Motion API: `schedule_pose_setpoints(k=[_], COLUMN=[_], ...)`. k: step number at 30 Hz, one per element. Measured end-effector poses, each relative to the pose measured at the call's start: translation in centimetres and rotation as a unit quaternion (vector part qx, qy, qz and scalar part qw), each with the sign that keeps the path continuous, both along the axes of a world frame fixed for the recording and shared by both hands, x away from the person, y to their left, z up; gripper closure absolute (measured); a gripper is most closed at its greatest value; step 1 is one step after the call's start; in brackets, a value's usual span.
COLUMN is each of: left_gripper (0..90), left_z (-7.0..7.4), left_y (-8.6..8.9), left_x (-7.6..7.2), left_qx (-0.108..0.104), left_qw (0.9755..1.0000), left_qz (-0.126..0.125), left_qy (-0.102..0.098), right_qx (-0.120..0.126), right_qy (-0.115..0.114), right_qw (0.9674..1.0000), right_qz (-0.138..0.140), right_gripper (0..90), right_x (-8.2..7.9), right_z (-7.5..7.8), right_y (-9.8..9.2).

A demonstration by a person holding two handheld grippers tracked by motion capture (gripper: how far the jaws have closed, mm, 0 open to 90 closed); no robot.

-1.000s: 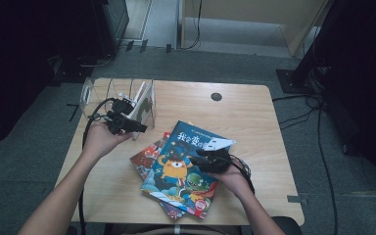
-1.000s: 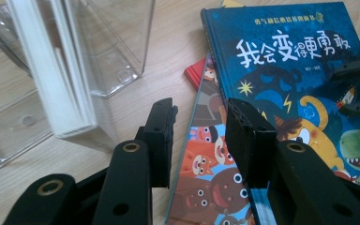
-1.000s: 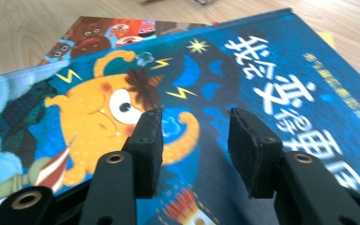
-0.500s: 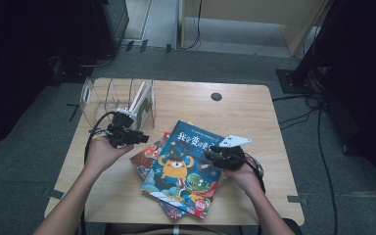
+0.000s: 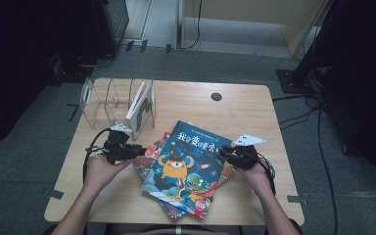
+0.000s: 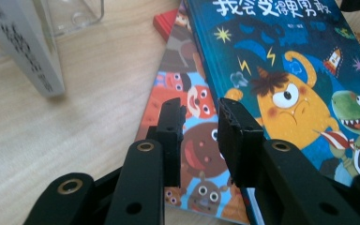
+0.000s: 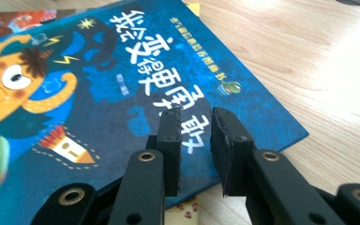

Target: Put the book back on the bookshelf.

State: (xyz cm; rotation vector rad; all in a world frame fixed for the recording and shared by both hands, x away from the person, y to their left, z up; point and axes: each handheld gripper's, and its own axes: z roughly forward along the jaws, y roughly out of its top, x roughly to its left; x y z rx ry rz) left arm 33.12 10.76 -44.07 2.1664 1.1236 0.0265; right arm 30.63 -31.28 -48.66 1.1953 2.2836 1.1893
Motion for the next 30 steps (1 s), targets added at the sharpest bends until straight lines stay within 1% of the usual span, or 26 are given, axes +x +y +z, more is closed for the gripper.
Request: schedule_pose_setpoints(k=[1,3,5,8,9,10,11,14,15,16,17,20,21,23,24,26,28,29,30], left_gripper=[72.8,72.8,73.7,76.8,79.3,81.6,82.6,84.3,85.2,85.2,85.9,85.8,85.4,85.5,85.5,85.6,85.7,86.3,86.3], left_z=[-0.1,-0.4,-0.9,-1.7,-1.9,-2.1,-2.2,-2.7,-2.8,-2.9,-3.1,-3.7,-3.9,-4.0,-4.0,-4.1,-4.2,-4.2,-4.2], left_y=[0.1,0.2,0.3,0.6,0.7,0.8,0.9,0.9,0.9,0.8,0.7,0.1,-0.1,-0.4,-0.5,-0.8,-1.2,-1.3,-1.5], left_x=[-0.2,-0.5,-0.8,-1.1,-1.3,-1.5,-1.5,-2.0,-2.1,-2.2,-2.4,-2.6,-2.6,-2.5,-2.5,-2.5,-2.7,-2.8,-2.9], left_qx=[-0.001,0.001,0.001,-0.008,-0.008,-0.003,-0.001,-0.012,-0.012,-0.01,-0.013,0.0,0.002,-0.004,-0.007,-0.016,-0.019,-0.019,-0.015], left_qw=[1.0,1.0,1.0,0.9999,0.9998,0.9999,0.9999,0.9996,0.9996,0.9996,0.9996,0.9994,0.9993,0.9993,0.9993,0.9989,0.9986,0.9985,0.9986], left_qz=[0.001,-0.001,-0.003,-0.002,-0.006,-0.007,-0.01,-0.011,-0.012,-0.012,-0.014,-0.019,-0.022,-0.022,-0.023,-0.029,-0.037,-0.039,-0.04], left_qy=[-0.002,-0.002,-0.002,0.015,0.016,0.011,0.013,0.022,0.023,0.023,0.02,0.029,0.029,0.03,0.029,0.034,0.034,0.033,0.032], right_qx=[-0.007,-0.007,-0.013,-0.014,-0.015,-0.019,-0.021,-0.021,-0.013,-0.013,-0.013,-0.01,-0.012,-0.024,-0.024,-0.018,-0.021,-0.017,-0.017], right_qy=[0.002,0.003,0.003,0.002,0.003,0.005,0.005,0.01,0.011,0.011,0.01,0.013,0.014,0.021,0.021,0.024,0.023,0.025,0.025], right_qw=[1.0,1.0,0.9999,0.9998,0.9997,0.9996,0.9995,0.9994,0.9994,0.9994,0.9994,0.9992,0.999,0.9985,0.9985,0.9987,0.9987,0.9987,0.9987], right_qz=[0.001,-0.001,-0.002,-0.013,-0.017,-0.019,-0.022,-0.025,-0.03,-0.03,-0.03,-0.037,-0.04,-0.044,-0.044,-0.042,-0.041,-0.042,-0.042], right_gripper=[74.3,74.4,77.2,80.7,81.1,81.7,82.9,84.6,85.6,85.6,85.8,86.3,86.6,86.5,86.5,87.3,87.5,87.5,87.5], right_x=[0.1,0.1,0.1,0.1,0.1,0.1,0.0,0.1,0.2,0.2,0.2,0.3,0.3,0.4,0.4,0.5,0.5,0.5,0.5], right_z=[-0.2,-0.3,-0.3,-0.3,-0.3,-0.3,-0.3,-0.5,-0.6,-0.6,-0.7,-0.7,-0.7,-0.9,-0.9,-1.0,-1.0,-1.0,-1.0], right_y=[-0.1,-0.1,-0.3,-0.8,-0.9,-1.0,-1.0,-1.2,-1.4,-1.4,-1.5,-1.8,-1.9,-2.2,-2.2,-2.2,-2.1,-2.2,-2.2])
